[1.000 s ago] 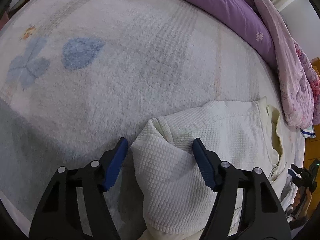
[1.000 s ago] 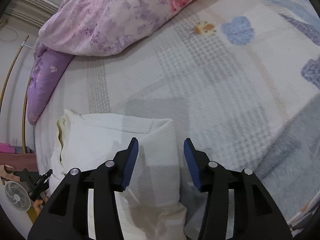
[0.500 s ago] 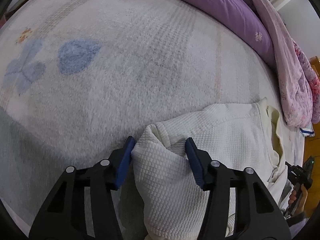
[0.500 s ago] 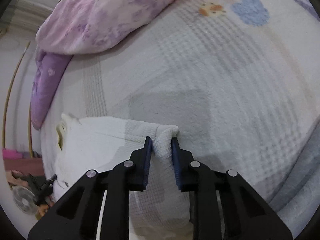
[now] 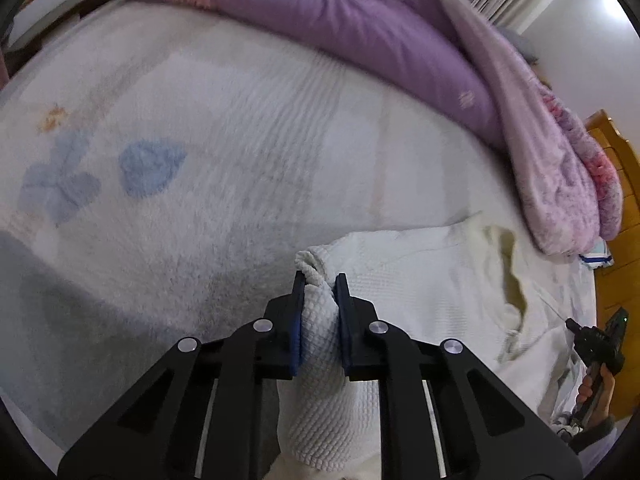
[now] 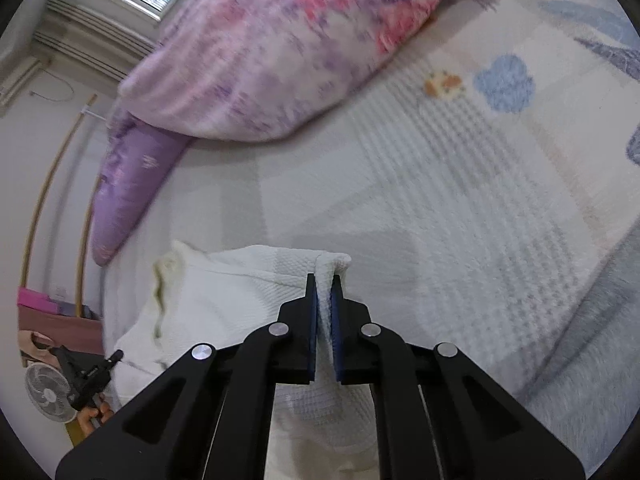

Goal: Fold large clothes
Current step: 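Lift the hem with both grippers and fold it toward the collar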

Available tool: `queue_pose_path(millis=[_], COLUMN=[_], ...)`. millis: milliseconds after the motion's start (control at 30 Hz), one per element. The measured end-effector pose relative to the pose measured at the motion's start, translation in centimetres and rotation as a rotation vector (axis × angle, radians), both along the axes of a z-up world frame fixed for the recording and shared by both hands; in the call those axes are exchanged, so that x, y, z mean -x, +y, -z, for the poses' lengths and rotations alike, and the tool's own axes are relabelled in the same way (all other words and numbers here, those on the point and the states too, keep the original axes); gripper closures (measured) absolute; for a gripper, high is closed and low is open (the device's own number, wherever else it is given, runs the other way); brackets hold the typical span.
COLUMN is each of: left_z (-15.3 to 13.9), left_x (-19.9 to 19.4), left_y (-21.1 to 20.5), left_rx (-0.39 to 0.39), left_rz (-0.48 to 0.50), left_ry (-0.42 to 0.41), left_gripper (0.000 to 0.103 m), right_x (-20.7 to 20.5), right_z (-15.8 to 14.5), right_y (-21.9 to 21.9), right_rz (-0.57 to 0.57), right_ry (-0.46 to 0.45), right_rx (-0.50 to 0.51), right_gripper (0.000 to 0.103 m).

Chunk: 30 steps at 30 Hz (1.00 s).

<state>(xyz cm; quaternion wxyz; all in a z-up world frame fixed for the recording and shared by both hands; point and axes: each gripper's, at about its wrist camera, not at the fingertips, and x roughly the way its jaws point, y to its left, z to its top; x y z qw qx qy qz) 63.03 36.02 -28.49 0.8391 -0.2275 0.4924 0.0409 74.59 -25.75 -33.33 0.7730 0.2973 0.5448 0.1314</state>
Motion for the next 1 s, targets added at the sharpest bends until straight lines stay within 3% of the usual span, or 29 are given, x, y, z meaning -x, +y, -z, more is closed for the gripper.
queue_pose_path(millis=[333, 600, 800, 1000], left_z=[-7.5, -12.0, -13.5, -10.9], left_x=[6.1, 15.6, 24.5, 32.3], left_y=[-2.5, -4.2, -4.5, -5.0], left_rx=[0.015, -0.028, -0.068, -0.105], left_rz=[0.054, 0.113, 0.143, 0.153], left_ry=[-0.141, -0.198, -0.216, -0.169], left_gripper=[0.091, 0.091, 0.091, 0.091], right_x=[4.4, 12.2, 20.7, 30.7], right_z=[-7.8, -13.8, -17.3, -17.0], right_y=[0.5, -1.6, -3.4, -5.2], right_rz=[-0.025, -0.065, -0.129, -0.157], right_ry=[-0.146, -0.211, -0.244, -0.225], right_rx=[-0.137, -0.167, -0.127, -0.061], right_gripper=[0.098, 0.098, 0.098, 0.098])
